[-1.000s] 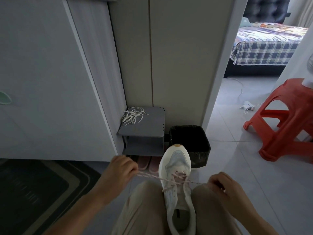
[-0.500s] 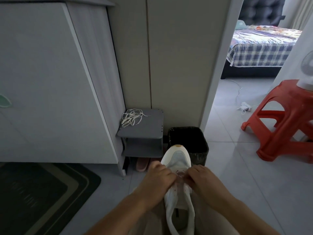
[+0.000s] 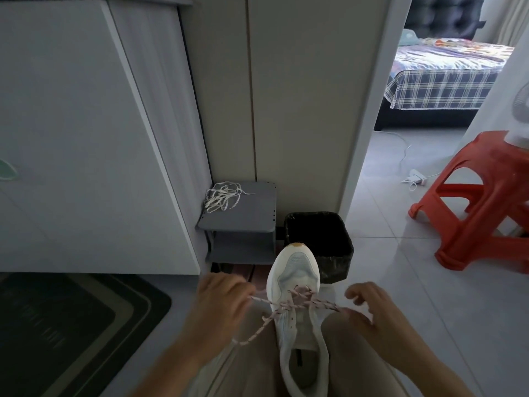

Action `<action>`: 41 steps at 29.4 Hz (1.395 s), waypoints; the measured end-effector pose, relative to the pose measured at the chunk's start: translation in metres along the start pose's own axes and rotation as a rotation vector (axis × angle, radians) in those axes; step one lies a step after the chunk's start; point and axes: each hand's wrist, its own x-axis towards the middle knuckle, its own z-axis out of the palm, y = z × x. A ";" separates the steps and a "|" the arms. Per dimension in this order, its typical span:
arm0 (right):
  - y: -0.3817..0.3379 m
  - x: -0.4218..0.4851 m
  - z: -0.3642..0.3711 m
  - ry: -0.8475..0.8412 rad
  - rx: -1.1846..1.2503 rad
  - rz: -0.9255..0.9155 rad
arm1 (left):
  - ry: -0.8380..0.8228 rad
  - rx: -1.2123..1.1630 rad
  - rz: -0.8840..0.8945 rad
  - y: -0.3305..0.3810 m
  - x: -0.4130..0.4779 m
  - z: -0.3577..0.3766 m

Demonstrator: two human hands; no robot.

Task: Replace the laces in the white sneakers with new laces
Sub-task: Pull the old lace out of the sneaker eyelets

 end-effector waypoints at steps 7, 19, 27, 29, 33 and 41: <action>-0.032 0.038 0.023 -0.221 -0.315 -0.086 | -0.256 0.084 0.152 0.063 0.037 0.041; 0.004 0.008 -0.013 0.332 0.682 0.282 | -0.154 0.023 0.087 0.014 0.019 0.018; -0.001 0.013 -0.004 0.085 0.360 0.229 | -0.262 -0.112 -0.030 0.028 0.021 0.010; -0.007 0.018 0.001 0.070 0.035 0.123 | -0.332 -0.136 -0.015 0.040 0.028 0.012; -0.039 0.030 0.013 -0.131 -0.277 -0.031 | -0.410 -0.121 -0.008 0.058 0.045 0.022; -0.042 0.026 0.025 -0.251 -0.101 -0.124 | -0.325 -0.503 -0.058 0.061 0.041 0.032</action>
